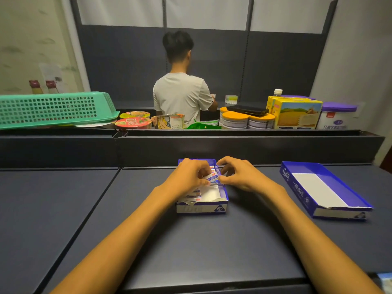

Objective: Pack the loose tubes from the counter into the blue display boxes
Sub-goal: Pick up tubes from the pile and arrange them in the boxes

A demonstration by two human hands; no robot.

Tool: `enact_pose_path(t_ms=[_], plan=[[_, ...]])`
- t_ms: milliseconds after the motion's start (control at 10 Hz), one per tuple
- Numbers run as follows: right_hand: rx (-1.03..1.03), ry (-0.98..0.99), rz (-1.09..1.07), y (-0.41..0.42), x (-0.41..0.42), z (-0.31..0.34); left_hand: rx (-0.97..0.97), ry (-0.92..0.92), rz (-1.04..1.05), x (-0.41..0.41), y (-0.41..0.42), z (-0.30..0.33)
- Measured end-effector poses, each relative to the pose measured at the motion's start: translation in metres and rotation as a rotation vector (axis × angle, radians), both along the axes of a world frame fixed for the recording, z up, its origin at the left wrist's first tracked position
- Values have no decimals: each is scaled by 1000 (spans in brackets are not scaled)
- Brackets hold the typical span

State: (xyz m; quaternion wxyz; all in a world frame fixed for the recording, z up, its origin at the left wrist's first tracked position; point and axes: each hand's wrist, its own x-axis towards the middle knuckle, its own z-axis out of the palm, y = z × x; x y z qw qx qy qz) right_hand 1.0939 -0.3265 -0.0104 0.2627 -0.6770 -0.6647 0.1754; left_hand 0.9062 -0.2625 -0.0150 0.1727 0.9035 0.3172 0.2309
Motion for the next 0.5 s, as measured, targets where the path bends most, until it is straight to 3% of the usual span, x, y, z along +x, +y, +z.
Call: enact_pose_path(t_ms=[500], plan=[[1, 48, -5, 2, 1, -2, 152, 225, 18, 5, 0, 0]])
